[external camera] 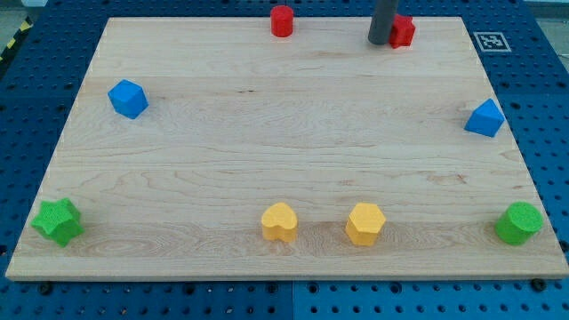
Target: Push the red star to the top right corner
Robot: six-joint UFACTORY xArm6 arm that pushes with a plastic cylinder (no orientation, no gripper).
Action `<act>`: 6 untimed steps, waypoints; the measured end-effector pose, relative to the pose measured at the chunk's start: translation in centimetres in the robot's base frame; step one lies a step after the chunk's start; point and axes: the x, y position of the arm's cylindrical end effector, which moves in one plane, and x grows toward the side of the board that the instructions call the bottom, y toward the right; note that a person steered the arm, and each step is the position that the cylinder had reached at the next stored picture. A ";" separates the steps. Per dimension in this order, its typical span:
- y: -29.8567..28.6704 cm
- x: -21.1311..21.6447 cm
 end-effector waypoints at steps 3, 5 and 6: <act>4.5 -0.9; 3.0 2.7; -2.2 8.1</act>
